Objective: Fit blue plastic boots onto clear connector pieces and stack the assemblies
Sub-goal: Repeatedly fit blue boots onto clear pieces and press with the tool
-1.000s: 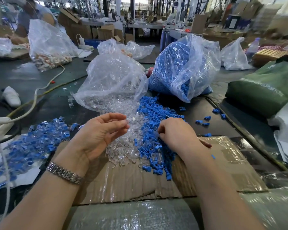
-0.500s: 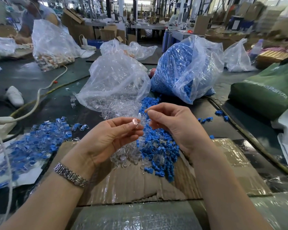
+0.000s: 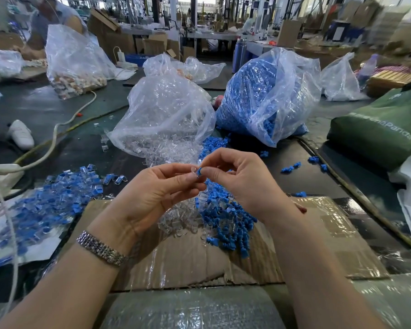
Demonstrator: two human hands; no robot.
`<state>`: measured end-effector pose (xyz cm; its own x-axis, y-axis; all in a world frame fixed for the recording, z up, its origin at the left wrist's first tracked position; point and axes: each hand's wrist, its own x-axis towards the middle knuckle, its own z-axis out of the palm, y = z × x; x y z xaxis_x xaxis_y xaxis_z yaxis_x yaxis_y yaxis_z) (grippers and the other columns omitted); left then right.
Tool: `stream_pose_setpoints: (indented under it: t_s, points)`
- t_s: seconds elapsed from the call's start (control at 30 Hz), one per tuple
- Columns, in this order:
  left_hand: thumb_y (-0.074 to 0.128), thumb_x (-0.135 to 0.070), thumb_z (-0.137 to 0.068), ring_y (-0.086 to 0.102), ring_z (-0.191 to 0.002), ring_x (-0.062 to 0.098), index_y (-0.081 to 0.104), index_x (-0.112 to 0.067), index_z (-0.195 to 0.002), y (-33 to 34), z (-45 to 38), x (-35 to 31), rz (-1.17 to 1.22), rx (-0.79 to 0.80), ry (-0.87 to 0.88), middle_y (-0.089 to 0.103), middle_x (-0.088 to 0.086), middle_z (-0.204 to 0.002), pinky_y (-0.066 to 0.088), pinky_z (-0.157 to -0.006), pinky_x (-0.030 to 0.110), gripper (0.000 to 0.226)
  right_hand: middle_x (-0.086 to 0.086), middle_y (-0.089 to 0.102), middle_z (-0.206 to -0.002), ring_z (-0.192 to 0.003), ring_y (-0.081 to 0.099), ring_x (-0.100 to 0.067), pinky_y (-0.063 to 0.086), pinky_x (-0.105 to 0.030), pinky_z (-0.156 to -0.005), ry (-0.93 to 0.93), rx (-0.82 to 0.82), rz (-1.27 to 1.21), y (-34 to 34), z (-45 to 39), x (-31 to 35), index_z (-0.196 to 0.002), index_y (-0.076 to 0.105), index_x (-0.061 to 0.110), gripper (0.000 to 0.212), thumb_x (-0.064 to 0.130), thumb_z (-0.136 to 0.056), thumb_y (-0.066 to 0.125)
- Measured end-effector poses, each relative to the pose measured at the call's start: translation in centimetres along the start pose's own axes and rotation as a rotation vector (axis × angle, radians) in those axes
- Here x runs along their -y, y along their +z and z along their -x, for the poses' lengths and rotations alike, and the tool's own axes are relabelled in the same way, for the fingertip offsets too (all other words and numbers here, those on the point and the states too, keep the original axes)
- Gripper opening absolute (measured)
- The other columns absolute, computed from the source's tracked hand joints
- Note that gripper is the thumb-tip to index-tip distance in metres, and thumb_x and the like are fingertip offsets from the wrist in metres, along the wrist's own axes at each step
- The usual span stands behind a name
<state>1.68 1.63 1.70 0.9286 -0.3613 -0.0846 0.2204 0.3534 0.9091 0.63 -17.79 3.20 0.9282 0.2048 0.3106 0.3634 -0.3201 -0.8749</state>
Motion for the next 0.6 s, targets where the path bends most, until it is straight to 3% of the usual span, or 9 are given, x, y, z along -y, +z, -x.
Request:
stream_pose_setpoints:
  t_s: [0.13,0.2,0.3,0.37,0.43,0.5,0.6]
  points:
    - [0.072,0.001,-0.076,0.076,-0.087,0.028,0.079,-0.001,-0.094,-0.1,-0.1,0.1,-0.048,-0.012,0.035,0.075,0.024,-0.098,0.061,-0.072,0.025,0.02,0.009,0.068,-0.078,-0.073,0.058,-0.003,0.048,-0.015,-0.07,0.041,0.023,0.015,-0.3,0.1,0.3,-0.095,0.074,0.018,0.004,0.019,-0.091,0.076]
    - [0.072,0.001,-0.078,0.076,-0.09,0.028,0.079,-0.001,-0.096,-0.2,-0.1,0.1,-0.044,-0.006,0.035,0.075,0.024,-0.104,0.061,-0.073,0.025,0.02,0.011,0.069,-0.086,-0.078,0.061,0.001,0.05,-0.015,-0.073,0.09,-0.042,0.048,-1.0,0.0,-0.1,-0.101,0.072,0.024,0.012,0.03,-0.092,0.075]
    - [0.07,0.002,-0.079,0.076,-0.091,0.029,0.08,-0.004,-0.094,-0.3,0.0,0.1,-0.019,-0.007,0.034,0.074,0.025,-0.106,0.061,-0.074,0.027,0.018,0.003,0.064,-0.115,-0.106,0.06,-0.014,0.051,-0.034,-0.091,0.321,-0.194,0.553,-2.6,-0.3,-1.5,-0.118,0.064,0.023,0.033,0.046,-0.094,0.067]
    - [0.07,0.002,-0.078,0.076,-0.089,0.028,0.08,-0.004,-0.091,-0.3,0.0,0.1,-0.004,-0.014,0.036,0.074,0.025,-0.105,0.062,-0.073,0.027,0.018,-0.01,0.053,-0.133,-0.125,0.05,-0.03,0.044,-0.049,-0.104,0.606,-0.108,0.887,-3.2,-0.1,-2.2,-0.129,0.055,0.016,0.052,0.054,-0.094,0.063]
    - [0.071,0.0,-0.075,0.076,-0.087,0.028,0.08,-0.004,-0.089,-0.2,-0.1,0.1,0.011,-0.029,0.037,0.075,0.024,-0.103,0.062,-0.072,0.027,0.016,-0.014,0.054,-0.131,-0.124,0.049,-0.036,0.042,-0.053,-0.105,0.76,-0.008,0.98,-3.4,0.0,-2.6,-0.117,0.055,0.012,0.051,0.057,-0.093,0.063]
    - [0.072,0.0,-0.075,0.076,-0.086,0.027,0.078,-0.002,-0.092,-0.2,-0.1,0.1,0.025,-0.043,0.036,0.075,0.024,-0.103,0.062,-0.071,0.027,0.018,-0.014,0.058,-0.123,-0.116,0.053,-0.036,0.044,-0.052,-0.102,0.758,0.02,0.981,-3.3,0.0,-2.7,-0.101,0.051,0.013,0.044,0.054,-0.092,0.066]
    - [0.071,-0.001,-0.077,0.076,-0.086,0.027,0.069,0.004,-0.105,-0.4,-0.2,0.2,0.036,-0.063,0.038,0.074,0.024,-0.105,0.062,-0.071,0.027,0.029,-0.013,0.056,-0.112,-0.113,0.054,-0.036,0.046,-0.048,-0.095,0.723,0.056,0.997,-3.1,0.0,-2.6,-0.093,0.046,0.013,0.043,0.048,-0.09,0.07]
